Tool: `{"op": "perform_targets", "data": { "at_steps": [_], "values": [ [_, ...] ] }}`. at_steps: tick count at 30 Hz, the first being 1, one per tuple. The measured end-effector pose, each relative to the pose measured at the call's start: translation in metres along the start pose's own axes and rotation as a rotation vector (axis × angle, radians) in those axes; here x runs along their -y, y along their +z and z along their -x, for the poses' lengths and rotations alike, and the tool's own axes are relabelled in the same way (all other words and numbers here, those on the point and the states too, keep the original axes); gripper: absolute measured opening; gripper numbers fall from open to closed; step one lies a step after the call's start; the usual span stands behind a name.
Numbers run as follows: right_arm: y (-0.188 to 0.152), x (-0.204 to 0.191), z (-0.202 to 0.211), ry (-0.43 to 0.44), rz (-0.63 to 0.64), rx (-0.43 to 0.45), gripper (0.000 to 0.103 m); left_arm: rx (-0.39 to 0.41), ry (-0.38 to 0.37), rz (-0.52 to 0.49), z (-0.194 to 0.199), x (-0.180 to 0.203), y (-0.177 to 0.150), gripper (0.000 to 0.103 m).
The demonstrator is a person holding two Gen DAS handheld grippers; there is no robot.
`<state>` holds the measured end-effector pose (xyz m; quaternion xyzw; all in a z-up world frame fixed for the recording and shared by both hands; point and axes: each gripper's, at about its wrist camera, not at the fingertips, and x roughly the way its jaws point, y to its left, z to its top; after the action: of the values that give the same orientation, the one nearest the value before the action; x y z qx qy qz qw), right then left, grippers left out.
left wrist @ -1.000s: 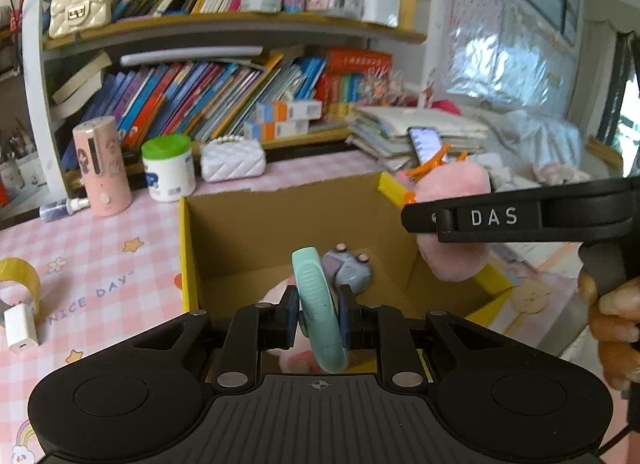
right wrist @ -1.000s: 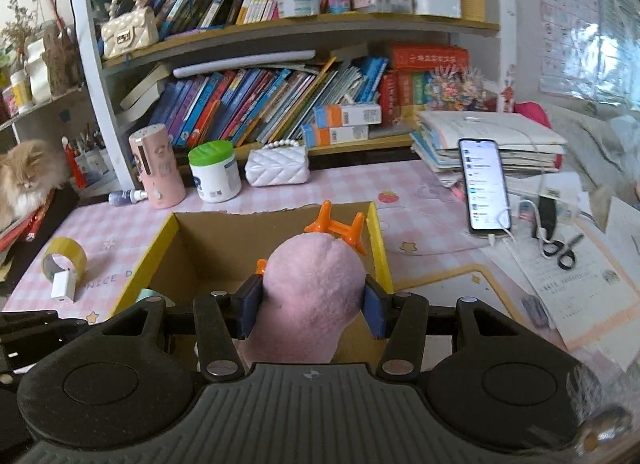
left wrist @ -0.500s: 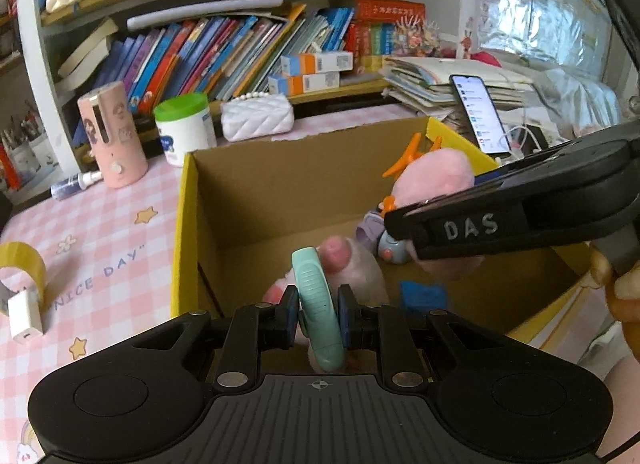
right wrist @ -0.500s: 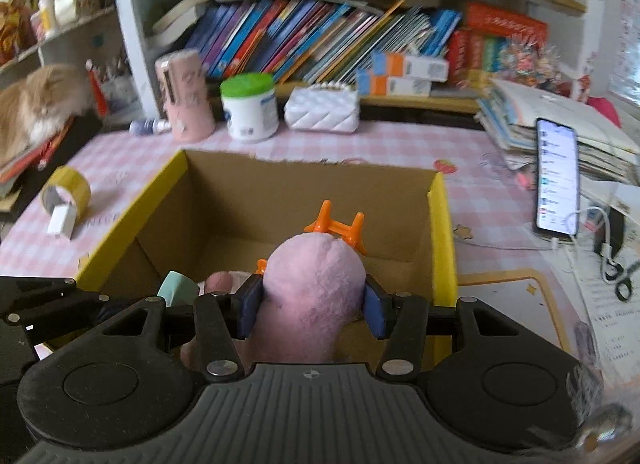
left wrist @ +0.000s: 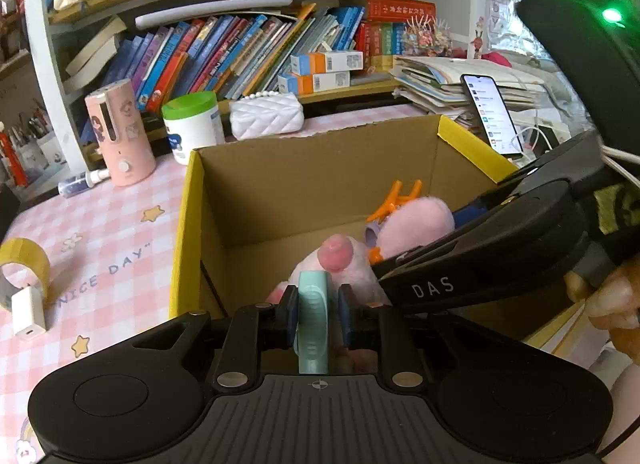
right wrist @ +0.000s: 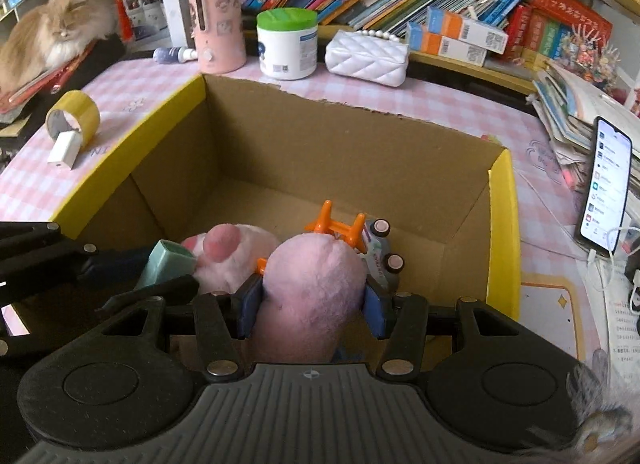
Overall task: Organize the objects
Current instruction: 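Open both tools to release the chick and mint-green object inside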
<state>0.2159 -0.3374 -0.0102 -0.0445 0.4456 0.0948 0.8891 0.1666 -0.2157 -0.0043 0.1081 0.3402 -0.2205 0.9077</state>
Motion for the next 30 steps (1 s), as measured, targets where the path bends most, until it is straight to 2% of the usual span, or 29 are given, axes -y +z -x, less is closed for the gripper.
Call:
{"op": "perform_targets", "data": {
  "at_steps": [5, 8, 10, 12, 14, 17, 24, 30],
  "values": [
    [0.003, 0.003, -0.005, 0.004, -0.017, -0.05, 0.051, 0.014, -0.002, 0.002, 0.006, 0.001, 0.0, 0.03],
    [0.0, 0.001, 0.001, -0.008, -0.012, -0.016, 0.058, 0.021, 0.0, 0.003, 0.011, 0.0, -0.001, 0.031],
    [-0.002, 0.002, 0.005, -0.02, -0.023, 0.005, 0.061, 0.028, 0.008, 0.006, 0.015, 0.0, -0.001, 0.039],
    [-0.005, 0.003, 0.01, -0.027, -0.04, 0.024, 0.061, 0.045, 0.029, 0.01, 0.021, -0.001, -0.003, 0.054],
    [-0.008, 0.003, 0.017, -0.038, -0.055, 0.048, 0.061, 0.062, 0.032, 0.015, 0.027, -0.003, -0.004, 0.06],
    [-0.011, 0.003, 0.029, -0.05, -0.084, 0.087, 0.061, 0.081, 0.023, 0.016, 0.037, -0.006, -0.005, 0.063],
    [-0.02, -0.005, 0.065, -0.094, -0.153, 0.193, 0.062, 0.148, 0.027, -0.005, 0.068, -0.005, -0.014, 0.08],
    [-0.04, -0.019, 0.098, -0.173, -0.202, 0.266, 0.063, 0.171, 0.021, 0.004, 0.094, -0.016, -0.031, 0.083]
  ]
}}
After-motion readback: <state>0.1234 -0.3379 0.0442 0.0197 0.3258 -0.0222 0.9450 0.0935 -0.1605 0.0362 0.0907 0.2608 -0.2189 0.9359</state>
